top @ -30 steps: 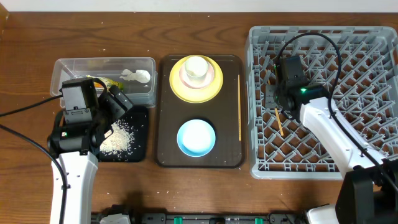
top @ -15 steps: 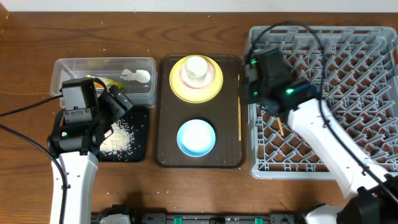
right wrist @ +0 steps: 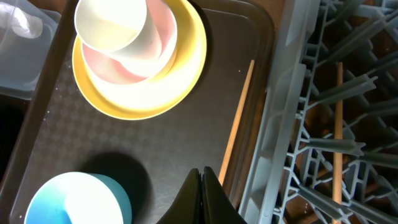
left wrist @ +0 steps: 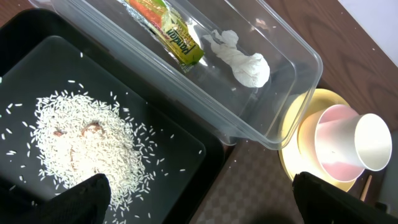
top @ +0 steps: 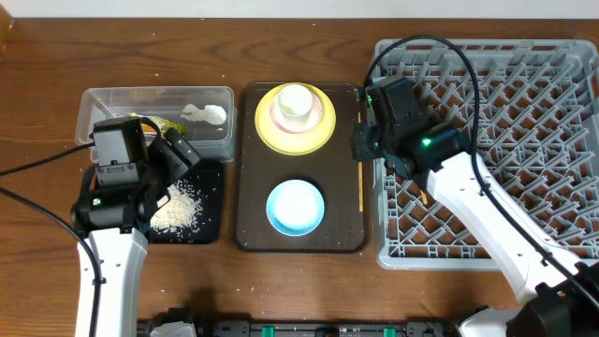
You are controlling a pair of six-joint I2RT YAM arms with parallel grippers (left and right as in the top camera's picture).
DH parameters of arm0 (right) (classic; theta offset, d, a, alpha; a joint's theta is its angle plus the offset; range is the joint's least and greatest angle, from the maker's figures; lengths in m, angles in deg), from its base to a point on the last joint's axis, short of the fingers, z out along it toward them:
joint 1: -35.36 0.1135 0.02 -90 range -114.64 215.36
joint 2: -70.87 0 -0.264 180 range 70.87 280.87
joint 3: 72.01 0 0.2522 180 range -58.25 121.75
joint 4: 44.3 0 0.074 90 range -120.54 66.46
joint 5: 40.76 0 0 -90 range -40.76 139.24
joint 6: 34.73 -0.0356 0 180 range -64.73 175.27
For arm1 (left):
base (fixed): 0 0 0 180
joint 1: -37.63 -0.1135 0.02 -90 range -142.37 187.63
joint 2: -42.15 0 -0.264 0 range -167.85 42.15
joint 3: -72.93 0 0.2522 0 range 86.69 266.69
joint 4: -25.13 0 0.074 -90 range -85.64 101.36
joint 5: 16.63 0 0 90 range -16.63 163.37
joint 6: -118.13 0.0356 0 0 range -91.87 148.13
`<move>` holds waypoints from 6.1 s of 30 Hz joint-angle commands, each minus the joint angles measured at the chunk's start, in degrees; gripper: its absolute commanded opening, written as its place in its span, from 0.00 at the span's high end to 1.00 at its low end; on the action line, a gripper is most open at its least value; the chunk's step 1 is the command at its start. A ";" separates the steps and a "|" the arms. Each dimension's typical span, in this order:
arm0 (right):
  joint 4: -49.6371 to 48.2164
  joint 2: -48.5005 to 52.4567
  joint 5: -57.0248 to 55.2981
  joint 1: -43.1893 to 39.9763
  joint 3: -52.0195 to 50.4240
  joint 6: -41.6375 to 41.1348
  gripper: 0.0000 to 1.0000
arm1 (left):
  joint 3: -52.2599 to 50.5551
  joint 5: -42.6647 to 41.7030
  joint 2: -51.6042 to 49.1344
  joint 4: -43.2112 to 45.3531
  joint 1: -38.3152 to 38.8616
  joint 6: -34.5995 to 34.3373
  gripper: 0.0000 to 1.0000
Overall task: Sort waste into correct bins and load items into the dishwasher rack
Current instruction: 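Move the right gripper back to the second chopstick on the tray, then grasp the second wooden chopstick with the right gripper, then carry the second chopstick into the dish rack and release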
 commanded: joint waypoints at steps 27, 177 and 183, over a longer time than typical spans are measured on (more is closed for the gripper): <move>-5.40 15.23 -14.16 8.63 -0.13 -8.09 0.60 | 0.63 0.70 -0.07 -0.17 -0.17 -0.68 0.04; 0.83 -2.14 -11.08 -4.42 0.11 -5.55 0.99 | 0.63 0.72 -0.07 0.04 -0.17 -0.68 0.04; 6.12 -2.43 -8.09 -9.46 0.09 1.42 0.99 | 0.63 0.72 -0.07 0.07 -0.17 -0.68 0.04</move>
